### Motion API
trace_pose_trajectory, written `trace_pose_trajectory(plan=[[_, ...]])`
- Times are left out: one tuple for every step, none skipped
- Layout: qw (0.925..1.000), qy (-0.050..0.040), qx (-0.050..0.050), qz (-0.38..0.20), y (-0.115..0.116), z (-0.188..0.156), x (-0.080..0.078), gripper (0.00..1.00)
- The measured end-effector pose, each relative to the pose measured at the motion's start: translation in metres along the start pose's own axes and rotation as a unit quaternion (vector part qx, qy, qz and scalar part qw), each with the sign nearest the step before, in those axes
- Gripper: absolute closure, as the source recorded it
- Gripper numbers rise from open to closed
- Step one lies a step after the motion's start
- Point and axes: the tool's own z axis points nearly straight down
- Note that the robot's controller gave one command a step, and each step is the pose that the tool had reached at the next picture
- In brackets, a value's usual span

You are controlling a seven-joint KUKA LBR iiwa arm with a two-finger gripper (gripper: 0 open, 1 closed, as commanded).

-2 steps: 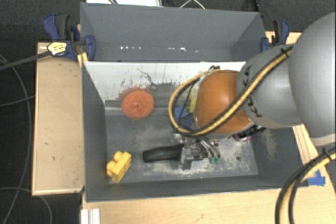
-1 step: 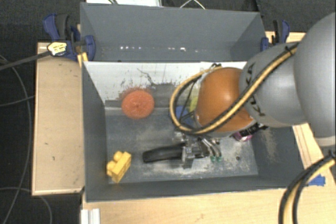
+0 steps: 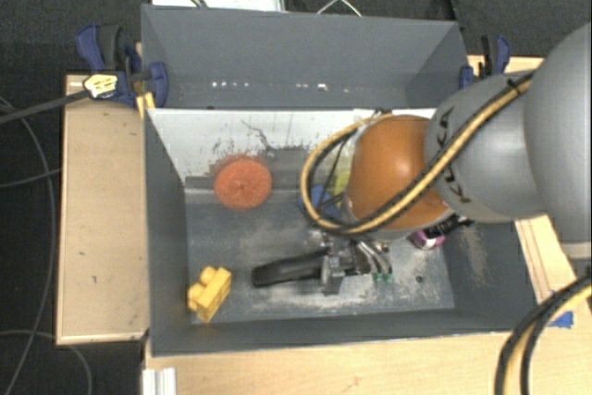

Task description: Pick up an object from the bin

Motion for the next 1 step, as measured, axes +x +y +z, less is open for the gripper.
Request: trace_pose_trajectory(plan=[[1.0000, 0.0026, 0.000, 0.000, -0.0001, -0.0094, 0.0013, 1.00]])
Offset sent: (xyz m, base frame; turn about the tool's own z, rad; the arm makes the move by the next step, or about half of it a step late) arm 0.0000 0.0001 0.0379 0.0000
